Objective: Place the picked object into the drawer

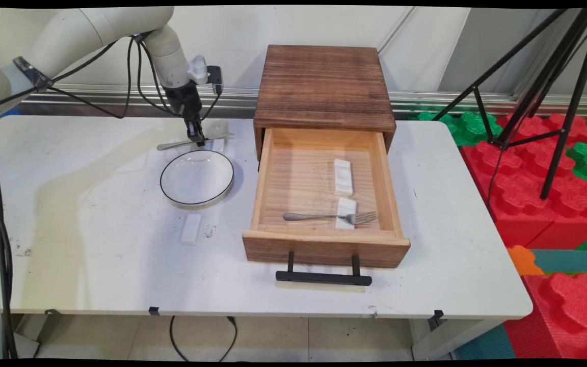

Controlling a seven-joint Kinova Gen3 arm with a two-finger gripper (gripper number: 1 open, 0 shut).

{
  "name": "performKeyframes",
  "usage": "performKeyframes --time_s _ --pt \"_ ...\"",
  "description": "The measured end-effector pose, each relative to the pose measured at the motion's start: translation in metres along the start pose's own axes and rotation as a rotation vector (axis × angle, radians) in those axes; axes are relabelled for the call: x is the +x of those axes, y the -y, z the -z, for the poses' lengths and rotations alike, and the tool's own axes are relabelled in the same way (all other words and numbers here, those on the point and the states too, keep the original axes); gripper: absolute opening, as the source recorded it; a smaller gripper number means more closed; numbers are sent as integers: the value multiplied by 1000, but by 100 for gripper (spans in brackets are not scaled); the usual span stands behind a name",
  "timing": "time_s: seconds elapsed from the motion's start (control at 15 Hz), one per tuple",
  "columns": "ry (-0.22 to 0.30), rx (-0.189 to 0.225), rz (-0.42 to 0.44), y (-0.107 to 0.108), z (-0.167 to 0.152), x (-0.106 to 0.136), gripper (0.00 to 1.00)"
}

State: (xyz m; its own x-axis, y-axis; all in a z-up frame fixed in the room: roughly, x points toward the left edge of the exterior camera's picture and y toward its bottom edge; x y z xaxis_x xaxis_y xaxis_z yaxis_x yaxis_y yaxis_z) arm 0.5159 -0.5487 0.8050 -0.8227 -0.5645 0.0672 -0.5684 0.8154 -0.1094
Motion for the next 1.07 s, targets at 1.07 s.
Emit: performKeyframes --time_s 1.07 --pt "-103 218 208 -27 68 -9 0"
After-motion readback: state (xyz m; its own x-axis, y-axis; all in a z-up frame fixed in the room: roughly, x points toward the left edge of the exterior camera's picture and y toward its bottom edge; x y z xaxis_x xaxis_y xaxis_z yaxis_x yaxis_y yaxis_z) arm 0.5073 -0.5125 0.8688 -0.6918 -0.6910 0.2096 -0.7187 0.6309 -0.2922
